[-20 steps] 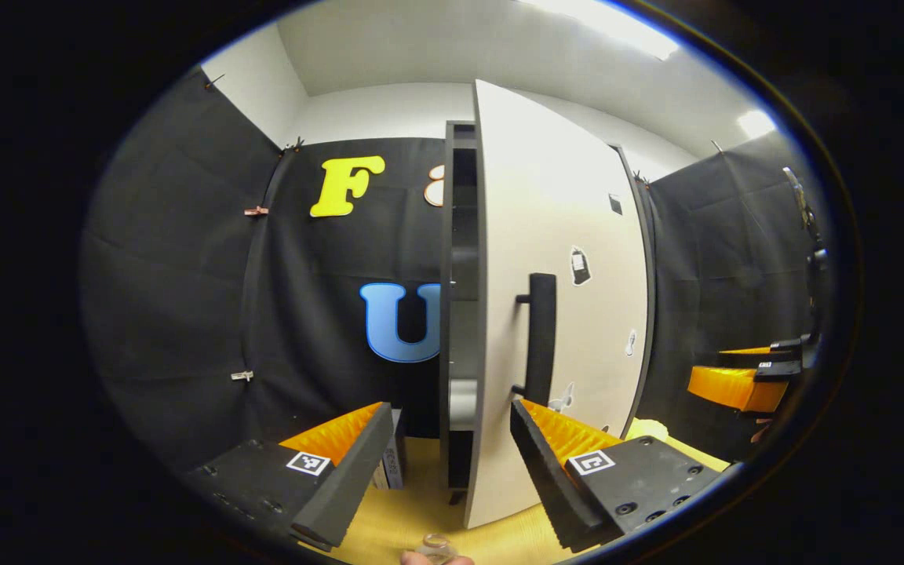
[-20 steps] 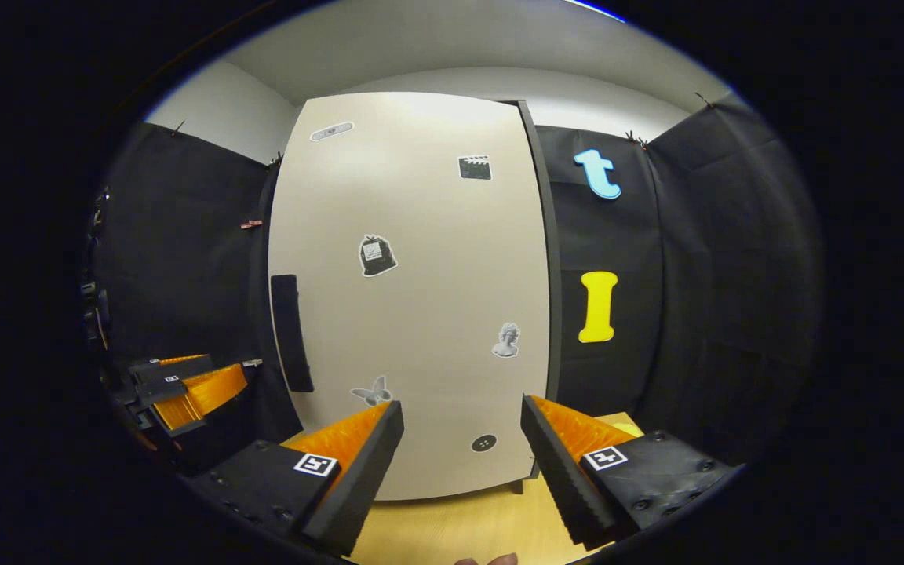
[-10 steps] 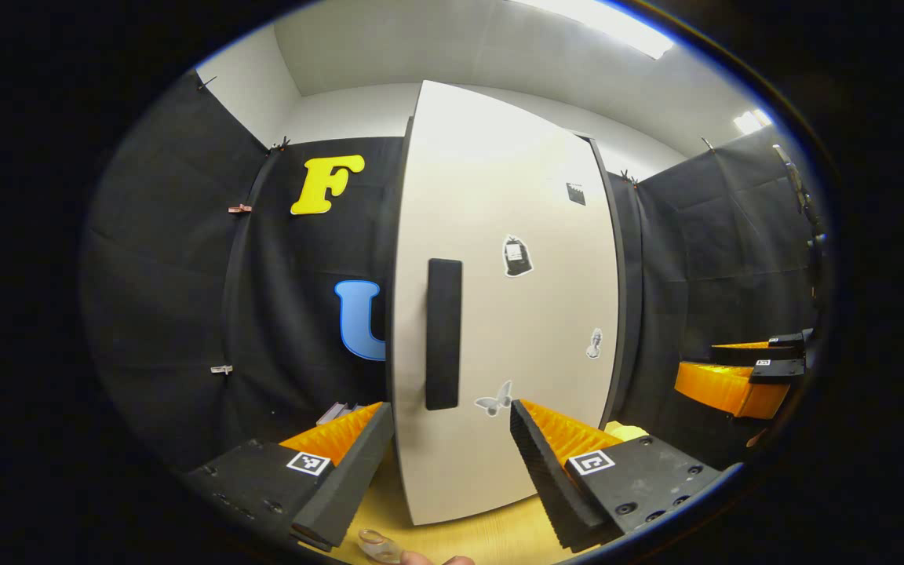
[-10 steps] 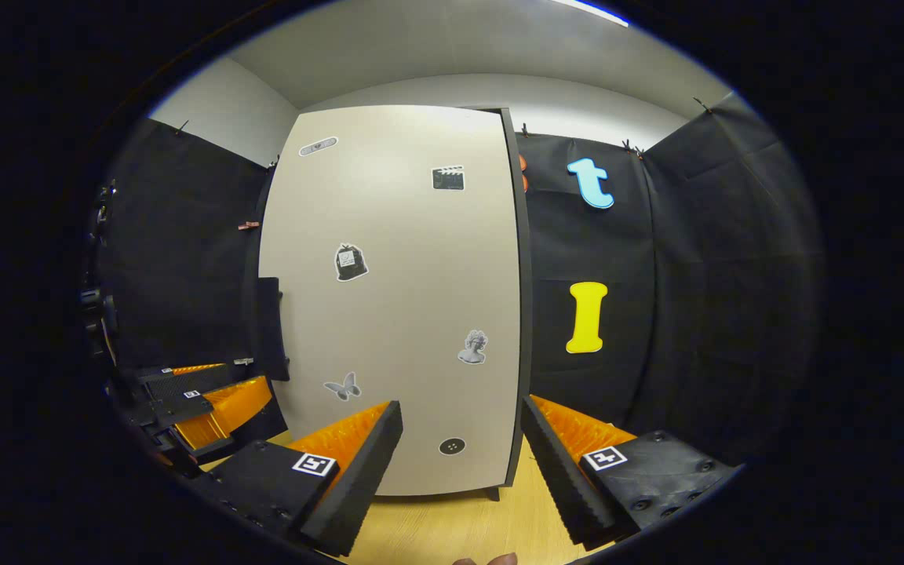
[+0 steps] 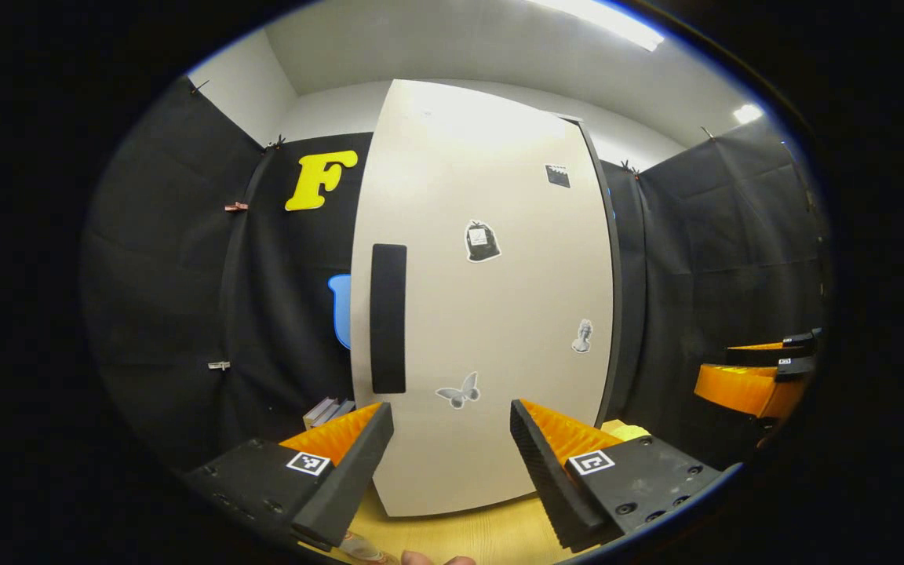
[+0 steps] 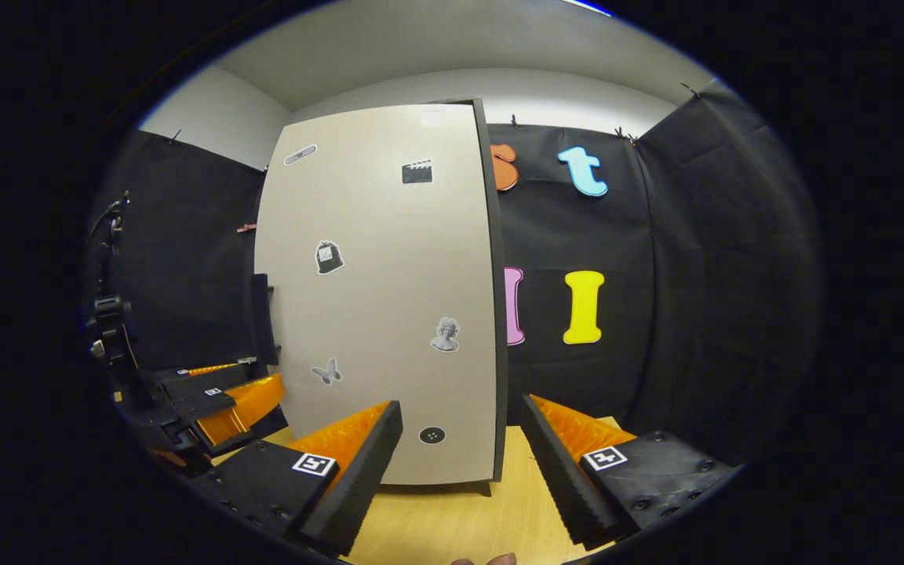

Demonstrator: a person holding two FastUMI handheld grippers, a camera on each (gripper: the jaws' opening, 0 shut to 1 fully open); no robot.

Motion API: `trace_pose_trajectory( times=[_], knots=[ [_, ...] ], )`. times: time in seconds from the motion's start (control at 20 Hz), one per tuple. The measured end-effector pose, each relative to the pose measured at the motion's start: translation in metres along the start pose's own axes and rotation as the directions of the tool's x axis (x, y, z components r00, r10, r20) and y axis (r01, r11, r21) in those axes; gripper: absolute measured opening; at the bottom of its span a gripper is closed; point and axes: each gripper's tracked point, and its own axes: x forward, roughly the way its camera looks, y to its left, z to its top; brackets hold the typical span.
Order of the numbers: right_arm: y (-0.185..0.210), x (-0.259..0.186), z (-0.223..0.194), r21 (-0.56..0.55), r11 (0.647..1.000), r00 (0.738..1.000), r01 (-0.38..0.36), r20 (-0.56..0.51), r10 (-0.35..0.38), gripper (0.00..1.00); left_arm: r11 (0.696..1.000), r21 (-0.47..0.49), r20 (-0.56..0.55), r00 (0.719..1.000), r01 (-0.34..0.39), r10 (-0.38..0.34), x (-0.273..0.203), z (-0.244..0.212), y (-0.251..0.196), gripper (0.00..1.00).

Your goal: Open the cabinet door with the right hand, grasp the bottle in the cabinet with the left hand and place it on the coaster, then close the cabinet door with the right hand.

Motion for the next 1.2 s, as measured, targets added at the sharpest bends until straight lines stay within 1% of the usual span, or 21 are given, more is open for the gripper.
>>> trace_pose_trajectory(
  times=[0.3,0.45,0.65,0.85,1.2],
  knots=[
    [-0.024,-0.002,0.001,0.018,1.000,1.000,0.006,0.001,-0.006,0.98,1.000,0.006,-0.002,1.000,0.007,-0.007,0.003,-0.002,-0.023,0.95],
    [-0.030,-0.003,0.002,0.022,1.000,1.000,0.007,0.004,-0.007,0.98,1.000,0.017,-0.004,1.000,0.016,-0.016,0.003,-0.005,-0.033,0.94],
    [-0.032,-0.003,0.005,0.026,1.000,1.000,-0.001,0.009,0.001,0.98,0.999,0.008,-0.001,0.999,0.035,-0.035,0.001,-0.008,-0.047,0.95],
    [-0.035,-0.005,0.004,0.024,1.000,1.000,-0.019,0.008,0.018,0.98,0.999,0.007,-0.002,0.999,0.036,-0.036,0.003,-0.010,-0.054,0.95],
    [-0.051,-0.007,0.003,0.055,0.998,1.000,-0.005,0.009,0.005,0.98,1.000,0.000,-0.016,1.000,0.024,-0.024,0.003,-0.017,-0.056,0.95]
  ],
)
